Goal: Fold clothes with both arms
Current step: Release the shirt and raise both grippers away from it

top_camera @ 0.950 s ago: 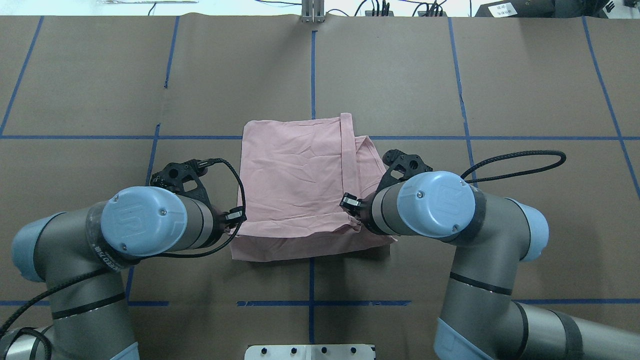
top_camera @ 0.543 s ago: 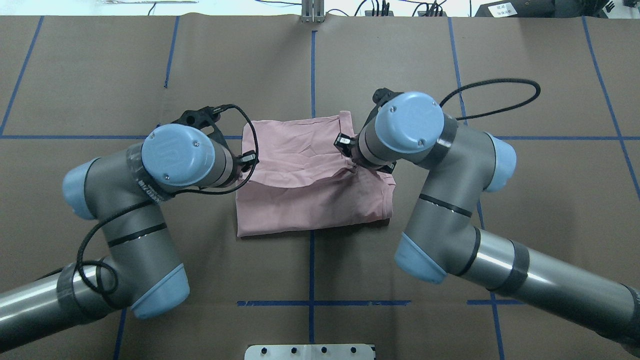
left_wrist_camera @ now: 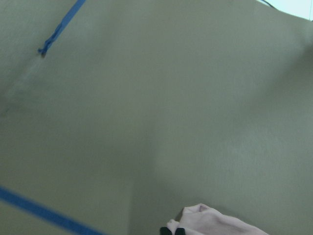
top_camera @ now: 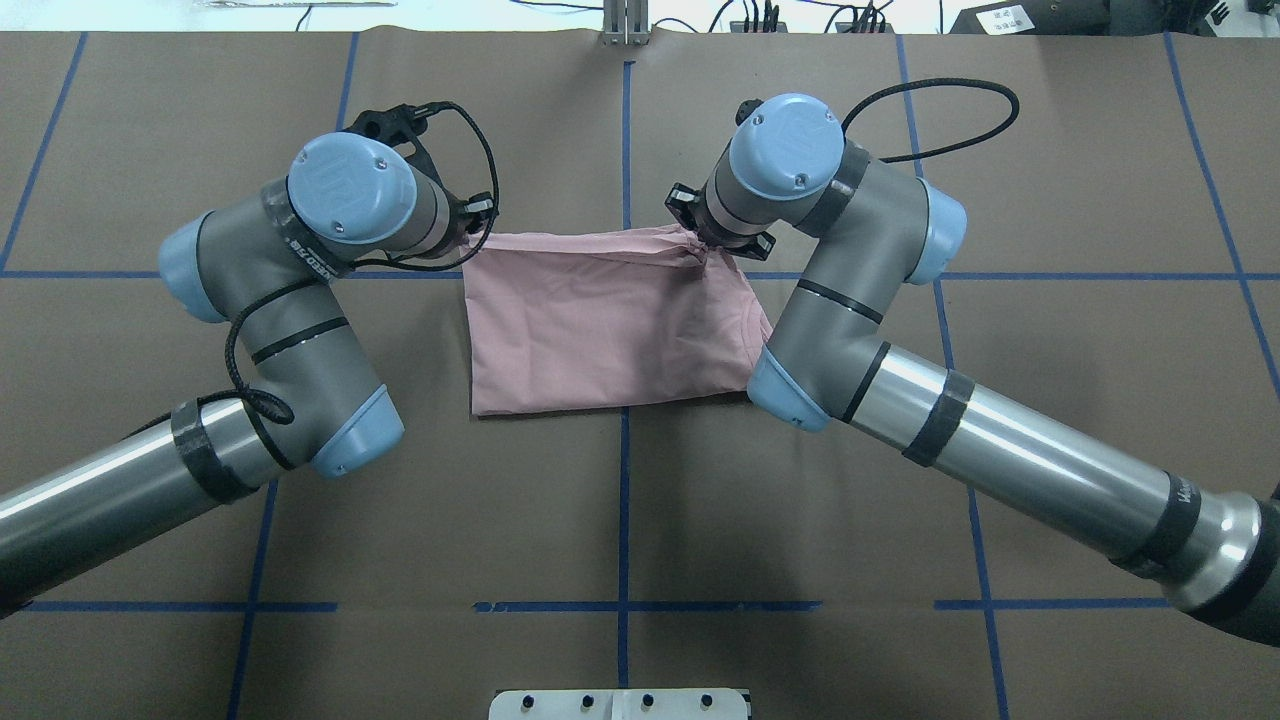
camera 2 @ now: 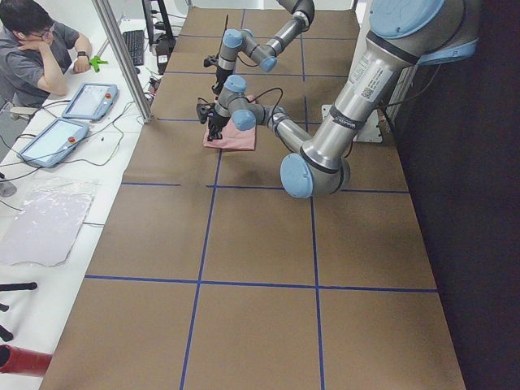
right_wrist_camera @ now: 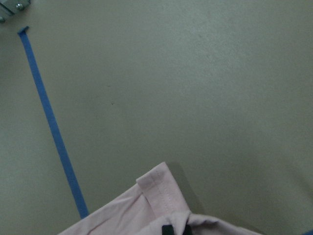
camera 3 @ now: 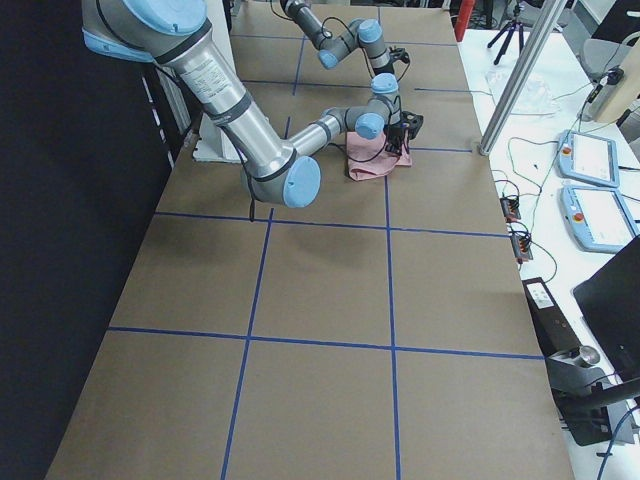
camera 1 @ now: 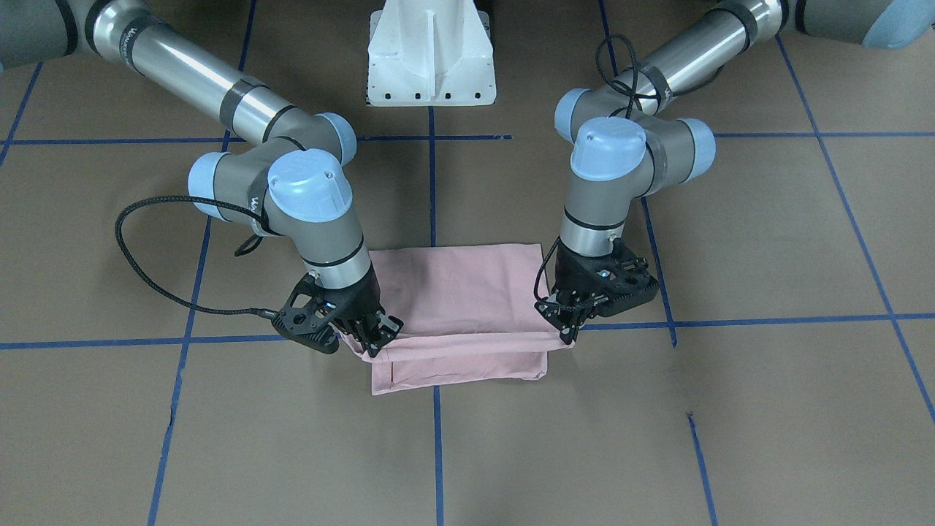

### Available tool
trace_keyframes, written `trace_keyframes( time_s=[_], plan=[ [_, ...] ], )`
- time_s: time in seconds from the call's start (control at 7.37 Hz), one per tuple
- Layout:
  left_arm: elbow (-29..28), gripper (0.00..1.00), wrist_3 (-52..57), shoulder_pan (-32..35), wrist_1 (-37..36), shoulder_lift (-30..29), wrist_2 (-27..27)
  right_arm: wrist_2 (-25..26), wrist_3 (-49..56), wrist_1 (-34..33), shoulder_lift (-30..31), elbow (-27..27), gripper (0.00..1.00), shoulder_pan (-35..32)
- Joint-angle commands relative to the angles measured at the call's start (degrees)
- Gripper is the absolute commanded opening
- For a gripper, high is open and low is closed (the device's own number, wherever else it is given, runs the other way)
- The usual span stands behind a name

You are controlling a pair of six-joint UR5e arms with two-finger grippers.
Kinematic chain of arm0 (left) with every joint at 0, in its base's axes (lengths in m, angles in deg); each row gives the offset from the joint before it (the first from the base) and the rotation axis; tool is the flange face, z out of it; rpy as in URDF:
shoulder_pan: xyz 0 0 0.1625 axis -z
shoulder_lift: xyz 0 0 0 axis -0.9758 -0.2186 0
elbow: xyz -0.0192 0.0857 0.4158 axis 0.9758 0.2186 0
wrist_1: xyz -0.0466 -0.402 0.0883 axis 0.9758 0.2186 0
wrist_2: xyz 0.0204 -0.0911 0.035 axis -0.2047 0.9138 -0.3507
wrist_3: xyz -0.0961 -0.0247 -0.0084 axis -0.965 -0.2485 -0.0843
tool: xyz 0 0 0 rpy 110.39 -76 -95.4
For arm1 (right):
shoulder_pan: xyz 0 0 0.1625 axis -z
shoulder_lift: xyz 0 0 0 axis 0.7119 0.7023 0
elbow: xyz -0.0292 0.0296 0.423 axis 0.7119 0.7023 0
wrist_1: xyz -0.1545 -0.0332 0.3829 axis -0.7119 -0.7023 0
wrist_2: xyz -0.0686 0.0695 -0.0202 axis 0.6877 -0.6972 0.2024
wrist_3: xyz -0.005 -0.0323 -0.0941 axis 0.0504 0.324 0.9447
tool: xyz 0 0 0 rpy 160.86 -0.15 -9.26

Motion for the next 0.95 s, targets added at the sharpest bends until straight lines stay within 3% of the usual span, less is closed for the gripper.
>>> trace_keyframes(
  time_s=[0.0,0.14,0.41,0.54,0.68,0.81],
  plan=[
    [-2.9,1.00,0.3,0.6,2.9,-1.3,0.0,0.0,0.7,3.3,-1.6,4.0,1.00,-2.3],
    [-2.9,1.00,0.9,1.3,2.9,-1.3,0.2,-0.3,0.7,3.3,-1.6,4.5,1.00,-3.4],
    [-2.5,1.00,4.1,5.1,2.7,-1.3,8.8,-2.7,6.3,2.9,-1.4,4.9,1.00,-6.4],
    [-2.1,1.00,6.5,7.3,2.5,-0.9,12.1,-7.0,10.1,1.9,-0.7,4.6,1.00,-9.4],
    [0.0,1.00,10.8,10.3,2.1,0.5,14.5,-12.5,15.8,0.3,1.8,2.8,1.00,-12.7],
    [6.5,1.00,15.8,12.5,2.0,6.2,16.6,-14.7,25.0,-3.1,8.4,-4.2,1.00,-15.1]
  ],
)
